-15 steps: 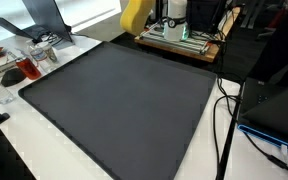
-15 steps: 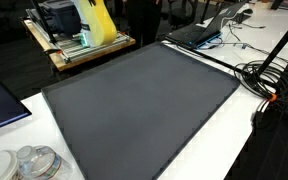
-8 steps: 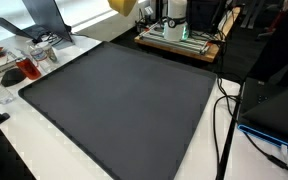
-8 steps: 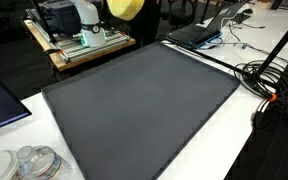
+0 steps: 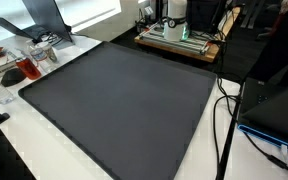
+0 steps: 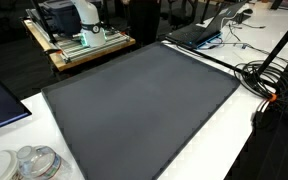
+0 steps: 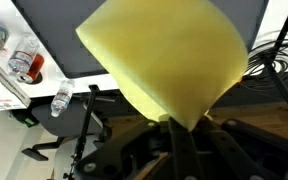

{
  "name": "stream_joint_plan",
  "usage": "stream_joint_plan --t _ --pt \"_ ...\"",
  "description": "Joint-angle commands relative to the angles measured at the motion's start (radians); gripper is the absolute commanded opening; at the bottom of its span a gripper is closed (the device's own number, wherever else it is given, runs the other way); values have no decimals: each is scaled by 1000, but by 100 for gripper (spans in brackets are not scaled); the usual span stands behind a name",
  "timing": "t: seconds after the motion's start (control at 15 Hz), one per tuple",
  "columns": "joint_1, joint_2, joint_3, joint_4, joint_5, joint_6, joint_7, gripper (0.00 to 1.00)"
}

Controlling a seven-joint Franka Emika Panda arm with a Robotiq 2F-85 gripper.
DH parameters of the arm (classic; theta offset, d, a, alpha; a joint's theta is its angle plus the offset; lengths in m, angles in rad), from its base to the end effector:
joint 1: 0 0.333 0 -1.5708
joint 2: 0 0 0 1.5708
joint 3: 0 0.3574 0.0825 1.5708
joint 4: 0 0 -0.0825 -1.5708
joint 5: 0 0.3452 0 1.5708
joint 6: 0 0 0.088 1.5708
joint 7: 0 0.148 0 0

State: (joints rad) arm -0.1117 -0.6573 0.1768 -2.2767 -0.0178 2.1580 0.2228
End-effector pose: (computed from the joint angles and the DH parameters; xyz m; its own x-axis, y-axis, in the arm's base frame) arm 0.3485 0.0425 0.6458 0.8454 -0.1323 0.5176 -0.1612 -0.9869 0.0110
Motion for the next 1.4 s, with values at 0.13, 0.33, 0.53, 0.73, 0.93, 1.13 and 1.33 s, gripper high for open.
stream_joint_plan --t 0.13,0.33,0.53,0.73,0.93,1.13,1.33 --pt "-9 173 50 177 -135 34 108 1" --pt "-2 205 59 248 -192 38 149 1" --pt "0 231 50 328 -216 28 162 1" --pt "-2 252 40 409 -227 25 165 1" --pt "-6 278 34 492 -243 24 169 1" --pt "-6 302 34 559 -264 27 172 1" --pt "-1 325 35 599 -283 34 172 30"
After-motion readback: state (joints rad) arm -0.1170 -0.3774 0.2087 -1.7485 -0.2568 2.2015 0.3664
